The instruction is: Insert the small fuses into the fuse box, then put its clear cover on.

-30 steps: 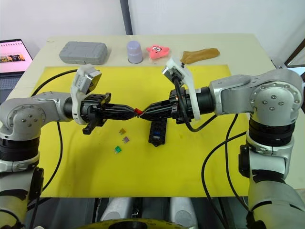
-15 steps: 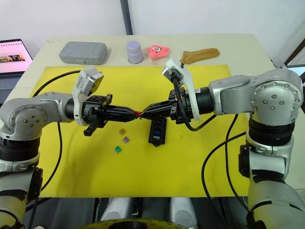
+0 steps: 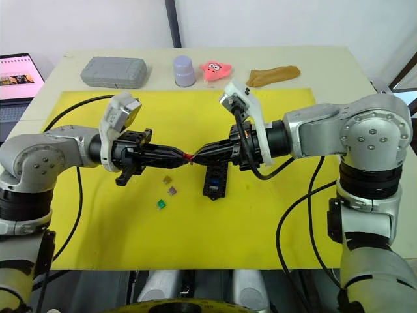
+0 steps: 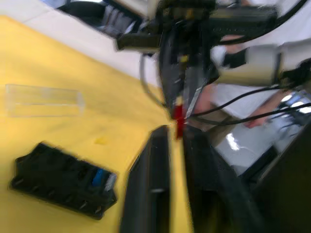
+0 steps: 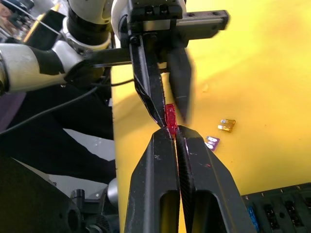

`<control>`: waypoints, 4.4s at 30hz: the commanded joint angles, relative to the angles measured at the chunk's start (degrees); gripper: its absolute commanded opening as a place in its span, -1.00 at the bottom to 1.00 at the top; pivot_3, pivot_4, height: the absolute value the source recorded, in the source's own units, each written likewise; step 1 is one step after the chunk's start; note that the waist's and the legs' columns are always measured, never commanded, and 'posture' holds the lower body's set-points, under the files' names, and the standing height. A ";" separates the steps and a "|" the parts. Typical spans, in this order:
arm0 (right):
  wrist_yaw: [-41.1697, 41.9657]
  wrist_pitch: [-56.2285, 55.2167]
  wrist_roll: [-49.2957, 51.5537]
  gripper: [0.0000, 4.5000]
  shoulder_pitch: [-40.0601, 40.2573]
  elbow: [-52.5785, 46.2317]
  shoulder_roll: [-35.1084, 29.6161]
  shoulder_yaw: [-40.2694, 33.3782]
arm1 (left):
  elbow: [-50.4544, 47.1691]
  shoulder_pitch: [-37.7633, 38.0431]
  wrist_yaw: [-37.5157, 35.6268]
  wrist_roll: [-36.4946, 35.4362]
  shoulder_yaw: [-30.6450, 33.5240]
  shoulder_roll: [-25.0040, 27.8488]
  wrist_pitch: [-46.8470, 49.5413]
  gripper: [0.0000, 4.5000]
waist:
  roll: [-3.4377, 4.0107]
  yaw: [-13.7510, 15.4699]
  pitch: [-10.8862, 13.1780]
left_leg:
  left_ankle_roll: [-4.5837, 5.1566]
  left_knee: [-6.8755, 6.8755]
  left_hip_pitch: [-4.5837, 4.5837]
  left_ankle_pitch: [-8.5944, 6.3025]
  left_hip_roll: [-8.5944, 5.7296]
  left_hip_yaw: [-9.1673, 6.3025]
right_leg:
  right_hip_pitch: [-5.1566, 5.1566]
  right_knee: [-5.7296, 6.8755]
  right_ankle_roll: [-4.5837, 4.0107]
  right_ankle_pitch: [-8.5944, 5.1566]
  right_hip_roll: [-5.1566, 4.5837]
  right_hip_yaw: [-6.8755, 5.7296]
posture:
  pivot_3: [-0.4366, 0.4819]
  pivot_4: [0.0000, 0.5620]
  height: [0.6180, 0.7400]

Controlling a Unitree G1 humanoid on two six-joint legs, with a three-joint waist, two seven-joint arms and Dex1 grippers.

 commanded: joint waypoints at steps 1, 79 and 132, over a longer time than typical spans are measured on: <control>5.18 -7.53 -7.14 -1.00 1.31 -6.93 -4.30 3.49 | -0.73 0.74 -3.18 4.28 -1.05 2.40 -5.90 0.13 | 0.00 0.03 0.00 | 0.00 0.00 -0.01 0.00 0.00 0.00 | -0.01 0.00 0.00 0.00 0.01 -0.01 | -0.05 -0.47 1.00; 32.31 -54.88 -58.50 -1.00 24.46 0.26 -7.45 19.92 | 16.28 0.80 -8.60 41.17 -19.62 -8.93 -42.23 0.97 | -0.06 0.16 0.03 | 0.02 0.07 0.05 0.00 -0.03 0.03 | 0.10 -0.01 0.03 0.01 0.04 -0.06 | -0.05 -0.47 1.00; 37.62 -50.11 -61.55 -1.00 19.32 -3.09 -8.33 20.65 | 15.32 1.53 -8.50 41.70 -19.71 -9.98 -41.99 0.97 | -0.06 0.17 0.03 | 0.01 0.08 0.04 0.00 -0.04 0.03 | 0.10 0.00 0.03 0.01 0.03 -0.07 | -0.05 -0.47 1.00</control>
